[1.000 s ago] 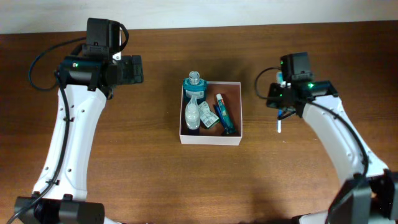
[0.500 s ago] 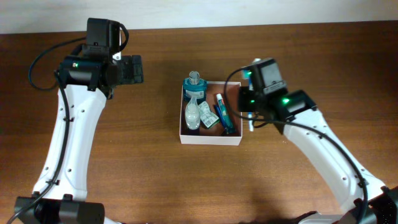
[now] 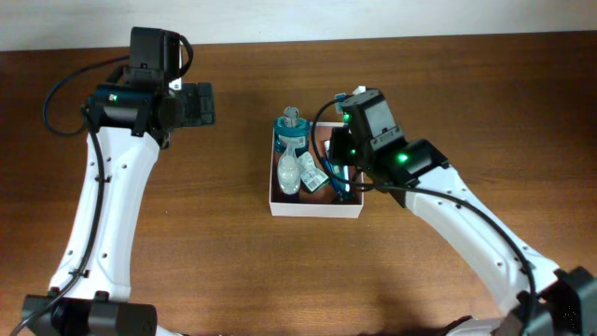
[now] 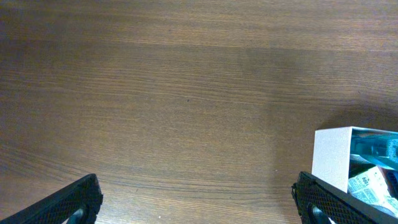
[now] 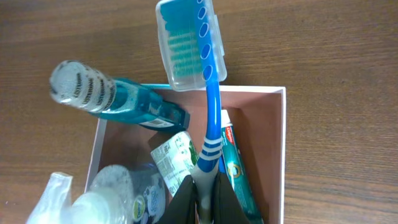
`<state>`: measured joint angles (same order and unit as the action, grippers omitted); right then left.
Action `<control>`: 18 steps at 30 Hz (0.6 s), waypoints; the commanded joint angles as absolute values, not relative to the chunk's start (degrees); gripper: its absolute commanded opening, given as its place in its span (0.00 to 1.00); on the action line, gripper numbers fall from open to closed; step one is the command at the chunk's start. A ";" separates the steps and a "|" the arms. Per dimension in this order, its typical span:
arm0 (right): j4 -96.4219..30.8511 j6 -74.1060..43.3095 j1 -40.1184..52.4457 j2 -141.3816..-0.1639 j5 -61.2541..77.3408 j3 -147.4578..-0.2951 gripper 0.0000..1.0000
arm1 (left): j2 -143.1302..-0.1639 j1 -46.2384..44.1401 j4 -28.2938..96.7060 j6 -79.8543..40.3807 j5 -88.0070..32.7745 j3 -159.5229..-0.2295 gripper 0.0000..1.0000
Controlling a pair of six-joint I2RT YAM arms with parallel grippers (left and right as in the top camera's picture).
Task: Pack container
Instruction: 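Lift the toothbrush and carry it over the box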
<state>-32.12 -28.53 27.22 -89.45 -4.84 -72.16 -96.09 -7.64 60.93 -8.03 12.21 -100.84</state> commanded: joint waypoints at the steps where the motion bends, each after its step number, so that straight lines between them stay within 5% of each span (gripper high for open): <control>1: -30.98 -29.32 27.75 -91.59 -5.15 -72.31 0.04 | -95.22 -7.55 60.97 -8.75 12.21 -101.32 0.99; 18: -31.05 -30.98 27.75 -99.33 -5.13 -72.27 0.04 | -95.22 -7.55 60.97 -8.75 12.21 -101.32 0.99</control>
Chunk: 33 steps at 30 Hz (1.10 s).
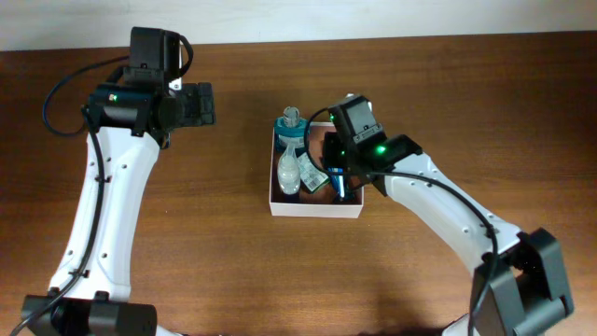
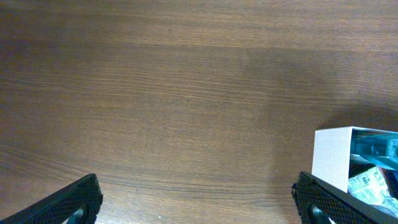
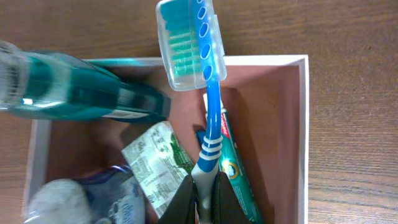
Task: Pack container
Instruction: 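Lift the toothbrush and carry it over the box, then lower the toothbrush into the box's right side and open the gripper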
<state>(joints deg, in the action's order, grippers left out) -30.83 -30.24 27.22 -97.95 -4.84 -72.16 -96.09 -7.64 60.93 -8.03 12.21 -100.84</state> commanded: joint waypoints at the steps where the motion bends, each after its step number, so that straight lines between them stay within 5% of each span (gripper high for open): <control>1: -31.18 -30.98 27.75 -99.46 -5.08 -72.27 0.04 | -95.22 -7.55 60.97 -8.75 12.21 -101.32 0.99; 33: -35.16 -32.49 27.68 -102.83 -5.15 -72.14 0.05 | -95.22 -7.55 60.97 -8.75 12.21 -101.32 1.00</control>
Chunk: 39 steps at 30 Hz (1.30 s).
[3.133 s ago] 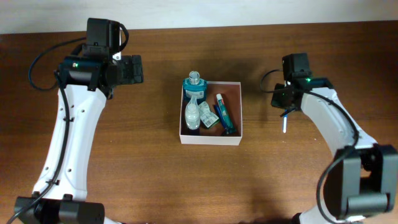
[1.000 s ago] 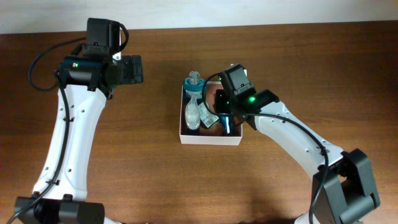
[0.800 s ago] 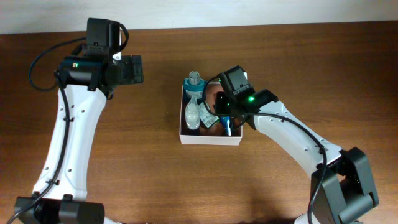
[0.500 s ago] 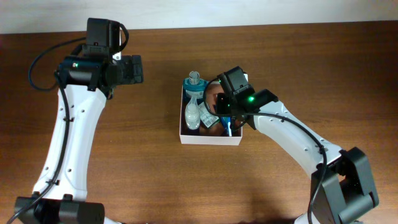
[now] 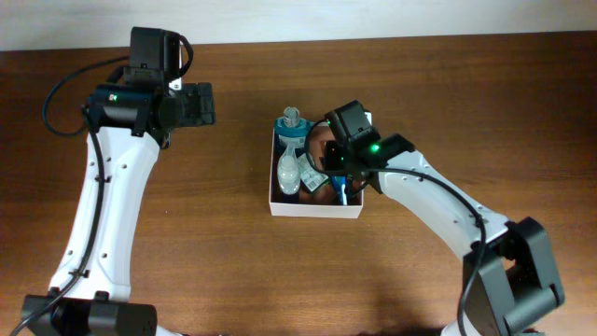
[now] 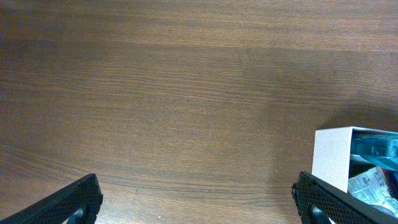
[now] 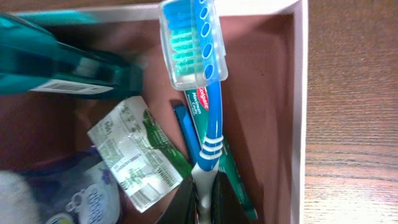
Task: Pack container
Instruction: 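Lower the toothbrush into the box's right side and open the gripper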
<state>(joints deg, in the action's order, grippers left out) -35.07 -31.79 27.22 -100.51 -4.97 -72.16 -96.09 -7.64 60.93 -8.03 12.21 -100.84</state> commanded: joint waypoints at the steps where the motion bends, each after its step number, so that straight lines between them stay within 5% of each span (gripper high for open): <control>1: -34.96 -32.47 27.68 -103.37 -5.15 -72.14 0.05 | -95.22 -7.55 60.97 -8.75 12.21 -101.32 0.99; 13: -33.28 -32.42 27.57 -105.49 -5.15 -72.25 0.06 | -95.22 -7.55 60.97 -8.75 12.21 -101.32 0.99; 20: -34.76 -28.67 27.27 -104.62 -5.13 -74.24 0.32 | -95.22 -7.55 60.97 -8.75 12.21 -101.32 0.99; 28: -45.58 -26.79 27.27 -99.09 -5.13 -83.02 0.34 | -95.22 -7.55 60.97 -8.75 12.21 -101.32 0.99; 31: -51.81 -26.81 27.27 -96.51 -5.10 -85.38 0.33 | -95.22 -7.55 60.97 -8.75 12.21 -101.32 0.99; 33: -55.48 -26.81 27.27 -95.18 -5.06 -85.52 0.04 | -95.22 -7.55 60.97 -8.75 12.21 -101.32 0.99; 39: -67.20 -26.81 27.68 -94.65 -0.99 -84.18 0.04 | -95.22 -7.55 60.97 -8.75 12.21 -101.32 0.99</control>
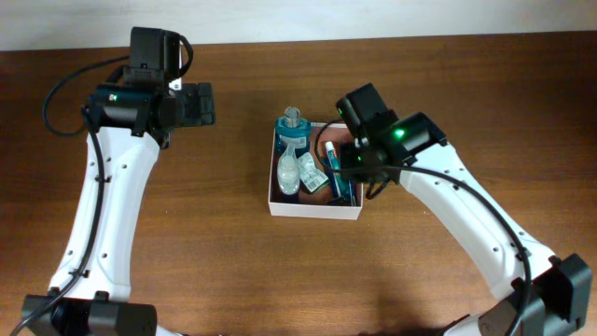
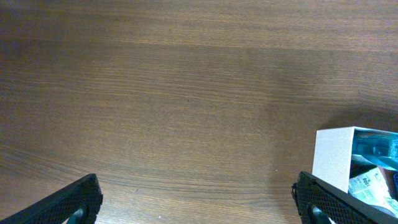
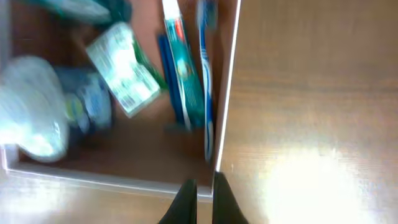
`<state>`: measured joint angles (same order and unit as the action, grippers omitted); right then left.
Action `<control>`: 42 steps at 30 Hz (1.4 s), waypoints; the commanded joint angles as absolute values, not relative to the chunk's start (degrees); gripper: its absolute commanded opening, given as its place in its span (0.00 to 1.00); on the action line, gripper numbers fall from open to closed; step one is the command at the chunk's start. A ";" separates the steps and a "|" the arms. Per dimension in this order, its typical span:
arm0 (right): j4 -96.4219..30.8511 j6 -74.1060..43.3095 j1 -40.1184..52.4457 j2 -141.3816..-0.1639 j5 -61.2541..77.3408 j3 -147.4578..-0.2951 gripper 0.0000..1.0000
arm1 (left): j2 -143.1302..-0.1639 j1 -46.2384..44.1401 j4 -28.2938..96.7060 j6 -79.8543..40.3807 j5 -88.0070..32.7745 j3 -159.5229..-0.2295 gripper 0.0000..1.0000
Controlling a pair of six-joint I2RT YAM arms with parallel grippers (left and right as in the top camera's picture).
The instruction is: Pack container
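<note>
The white box point(image 1: 315, 211) stands mid-table and holds a teal mouthwash bottle point(image 1: 292, 127), a clear bottle point(image 3: 34, 121), a green sachet point(image 3: 124, 74) and a toothpaste tube point(image 3: 183, 68). The blue toothbrush point(image 3: 208, 93) lies inside along the box's right wall point(image 3: 229, 81). My right gripper point(image 3: 204, 202) hovers above the box's front right corner, its fingers a narrow gap apart with nothing between them; the view is blurred. My left gripper point(image 2: 198, 202) is wide open over bare table, left of the box point(image 2: 329, 155).
Brown wooden table all round the box. My left arm point(image 1: 140, 107) is at the far left, and my right arm point(image 1: 448, 201) reaches in from the lower right. A pale wall edge runs along the back.
The toothbrush has left my right gripper and now lies flat in the box by the right wall. My right gripper sits higher and nearer the box's front corner. Left arm unchanged.
My right gripper held the capped toothbrush by its handle above the box's far edge. It then held it lower over the box, then down inside beside the toothpaste. Now the brush lies in the box and the gripper is clear of it.
</note>
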<state>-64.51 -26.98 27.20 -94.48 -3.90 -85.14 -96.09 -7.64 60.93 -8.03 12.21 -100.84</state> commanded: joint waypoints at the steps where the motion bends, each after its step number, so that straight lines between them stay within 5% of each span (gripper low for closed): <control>1: -68.31 -26.81 27.88 -94.65 -0.99 -83.77 0.04 | -95.22 -7.55 60.97 -8.75 12.21 -101.32 0.99; 21: -60.27 -25.28 32.12 -94.65 5.37 -70.02 0.04 | -95.22 -7.55 60.97 -8.75 12.21 -101.32 0.99; 42: -55.22 -22.70 32.18 -94.96 -5.06 -67.44 0.04 | -95.22 -7.55 60.97 -8.75 12.21 -101.32 0.99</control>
<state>-55.42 -23.53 32.03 -94.78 -2.42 -67.64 -96.09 -7.64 60.93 -8.03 12.21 -100.84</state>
